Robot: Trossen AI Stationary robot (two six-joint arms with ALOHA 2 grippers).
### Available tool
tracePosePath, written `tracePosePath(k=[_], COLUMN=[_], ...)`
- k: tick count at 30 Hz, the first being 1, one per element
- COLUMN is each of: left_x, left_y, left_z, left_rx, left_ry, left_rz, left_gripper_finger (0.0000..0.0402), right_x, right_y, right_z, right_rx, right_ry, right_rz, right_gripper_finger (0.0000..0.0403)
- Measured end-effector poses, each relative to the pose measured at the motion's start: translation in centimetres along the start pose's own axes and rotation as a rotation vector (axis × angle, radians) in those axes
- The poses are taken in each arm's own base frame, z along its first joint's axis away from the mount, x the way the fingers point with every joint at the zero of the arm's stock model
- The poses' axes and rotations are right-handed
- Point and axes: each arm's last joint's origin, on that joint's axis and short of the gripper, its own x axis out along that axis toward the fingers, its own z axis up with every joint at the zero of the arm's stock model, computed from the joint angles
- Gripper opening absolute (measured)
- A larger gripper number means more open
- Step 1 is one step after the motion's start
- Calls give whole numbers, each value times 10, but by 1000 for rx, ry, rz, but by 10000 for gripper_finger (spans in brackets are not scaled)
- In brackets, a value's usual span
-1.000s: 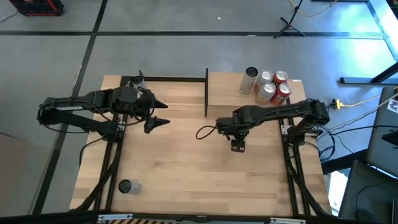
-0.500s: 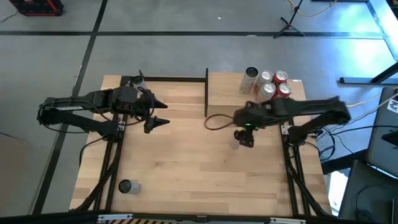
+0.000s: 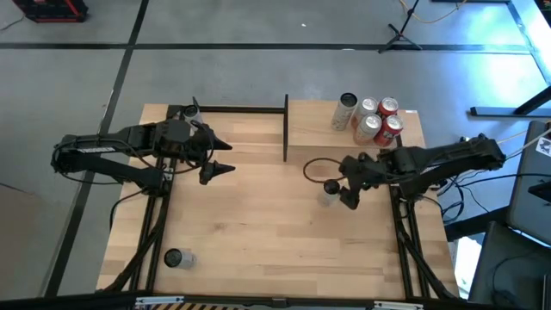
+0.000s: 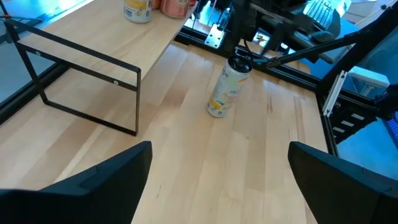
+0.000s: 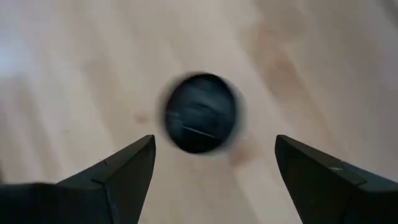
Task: Place canned beverage on shelf
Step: Put the white yellow soda can on the shelf aligned with the other white yellow soda can
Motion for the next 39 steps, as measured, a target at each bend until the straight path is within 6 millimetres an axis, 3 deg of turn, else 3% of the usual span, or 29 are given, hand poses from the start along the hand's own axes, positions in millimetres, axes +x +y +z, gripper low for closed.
tracePosePath(k=[13, 25, 31, 34, 39], left_x=[0, 0, 0, 0, 0], left_y=[0, 0, 0, 0, 0], left_z=[0, 0, 0, 0, 0], left_rx=[0, 0, 0, 0, 0], left_ry=[-2, -3, -3, -3, -3], left_rz=[6, 7, 7, 7, 7], left_gripper_finger=[373, 373, 373, 373, 373], right_x=[10, 45, 51, 51, 47], right_y=[12, 16, 16, 17, 17], right_z=[-5, -10, -12, -11, -10], right_rx=[-78, -83, -69, -50, -42], right_ry=[-102, -95, -98, -110, -102], right_rz=[-54, -90, -87, -79, -67], right_gripper_finger=[319, 319, 318, 295, 220])
